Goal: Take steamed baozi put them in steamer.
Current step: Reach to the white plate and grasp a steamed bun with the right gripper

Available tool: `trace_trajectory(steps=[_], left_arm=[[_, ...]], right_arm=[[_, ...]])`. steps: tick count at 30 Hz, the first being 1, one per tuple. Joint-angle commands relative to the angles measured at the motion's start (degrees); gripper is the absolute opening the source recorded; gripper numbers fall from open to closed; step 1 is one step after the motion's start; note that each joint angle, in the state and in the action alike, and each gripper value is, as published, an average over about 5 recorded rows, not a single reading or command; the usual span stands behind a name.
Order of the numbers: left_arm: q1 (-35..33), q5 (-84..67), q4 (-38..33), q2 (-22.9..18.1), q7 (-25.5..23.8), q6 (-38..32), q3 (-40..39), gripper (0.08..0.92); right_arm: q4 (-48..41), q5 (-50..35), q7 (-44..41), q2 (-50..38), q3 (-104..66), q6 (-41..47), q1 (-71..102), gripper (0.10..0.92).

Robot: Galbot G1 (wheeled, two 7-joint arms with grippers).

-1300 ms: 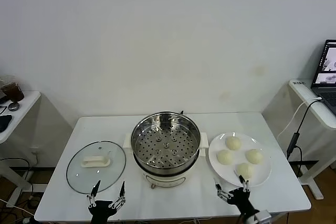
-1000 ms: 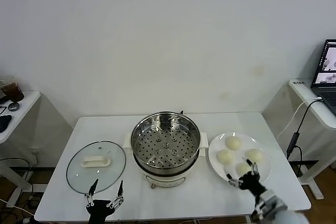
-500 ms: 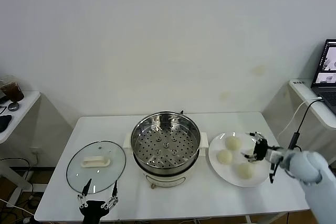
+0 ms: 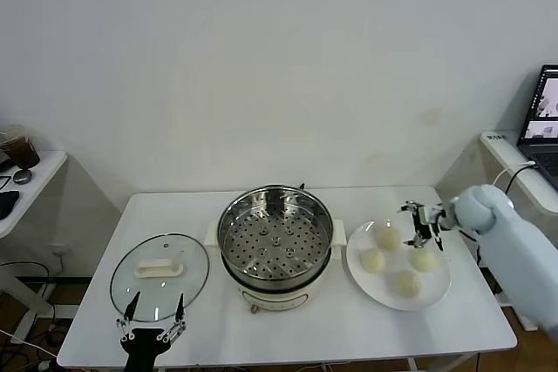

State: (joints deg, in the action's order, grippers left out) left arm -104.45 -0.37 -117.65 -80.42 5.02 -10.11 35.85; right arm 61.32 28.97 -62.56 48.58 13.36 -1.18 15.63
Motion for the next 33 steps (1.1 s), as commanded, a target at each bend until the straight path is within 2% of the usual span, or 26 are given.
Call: trace_trajectory(steps=[1,15,24,33], left_arm=[[-0.05,0.12,0.08,0.04,-0.01,-0.03,0.53,0.823],[0.15,-0.18,0.16,0.09,-0.15,-0.06,1.63,0.823],[-0.01,-0.17,0.0,0.14,-0.11,-0.17,1.97,0.823],[-0.21,-0.1,-0.39,0.03,-0.11,-0.32,1.98,0.823]], right_arm=[[-9.59,0.94,-3.5,3.4,10.56,-0.19,-9.6,0.823],[-12.17,1.08,-0.79,7.4,11.57,1.92,-7.9,0.821],[-11.92,0.77,-0.05,7.57,11.47,3.36,-7.54,0.723],[-10.83,0.08,-0.52,6.72,12.6,3.97,-8.19,0.58]])
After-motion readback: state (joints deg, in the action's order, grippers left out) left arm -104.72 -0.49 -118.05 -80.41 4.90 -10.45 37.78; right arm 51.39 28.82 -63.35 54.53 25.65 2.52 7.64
